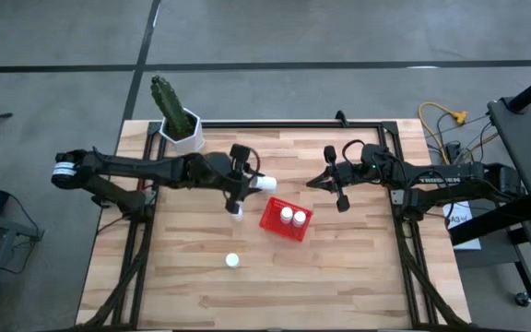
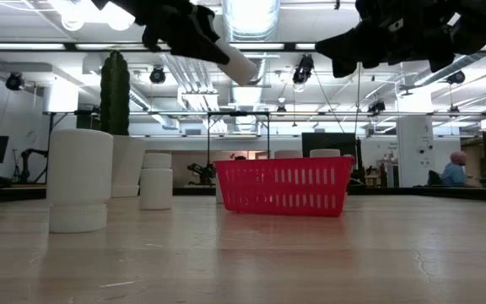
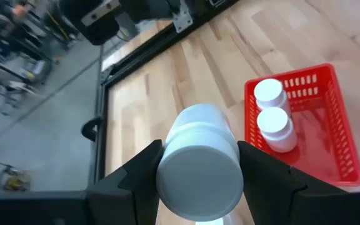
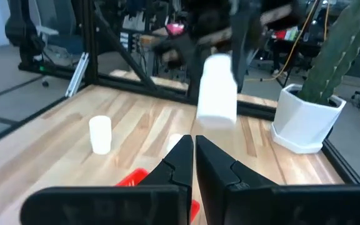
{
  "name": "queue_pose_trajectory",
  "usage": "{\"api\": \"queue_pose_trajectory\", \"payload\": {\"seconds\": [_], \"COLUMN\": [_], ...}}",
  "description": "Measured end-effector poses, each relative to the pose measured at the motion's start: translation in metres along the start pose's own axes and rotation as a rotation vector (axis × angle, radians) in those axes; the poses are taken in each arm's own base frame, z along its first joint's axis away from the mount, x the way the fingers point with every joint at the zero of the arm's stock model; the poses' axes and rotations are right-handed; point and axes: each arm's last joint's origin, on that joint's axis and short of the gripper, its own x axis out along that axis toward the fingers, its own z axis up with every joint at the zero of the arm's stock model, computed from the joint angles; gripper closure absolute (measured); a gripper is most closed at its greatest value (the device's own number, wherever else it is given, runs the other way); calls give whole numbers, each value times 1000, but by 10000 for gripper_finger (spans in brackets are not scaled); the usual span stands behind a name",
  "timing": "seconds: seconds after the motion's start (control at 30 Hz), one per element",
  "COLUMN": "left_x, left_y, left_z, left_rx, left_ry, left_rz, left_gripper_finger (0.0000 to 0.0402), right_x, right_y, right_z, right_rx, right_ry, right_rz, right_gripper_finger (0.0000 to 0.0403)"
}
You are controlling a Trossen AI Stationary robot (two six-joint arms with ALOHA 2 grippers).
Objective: Pick and place pill bottles into a basket
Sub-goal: Put the white pill bottle into the red bin
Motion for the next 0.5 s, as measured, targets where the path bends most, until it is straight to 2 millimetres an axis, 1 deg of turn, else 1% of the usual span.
{"api": "queue_pose_trajectory", "payload": {"seconds": [0.07, 0.17, 0.33, 0.5], "left_x": [-1, 5, 24, 45], "left_y": [8, 15, 17, 18], "left_z": [4, 7, 11, 18], "left_rx": [-23, -66, -93, -99], "left_ry": [23, 62, 152, 190], "left_rz": [-28, -85, -200, -299], "left_gripper_finger": [231, 231, 231, 231], "right_x": [0, 0, 0, -1], "right_y": [0, 1, 2, 3], "right_z": [-2, -5, -14, -17], "right_rx": [-1, 12, 21, 5], "right_ry": [14, 47, 123, 105], "right_rz": [2, 8, 17, 11], "right_gripper_finger": [394, 394, 394, 394]}}
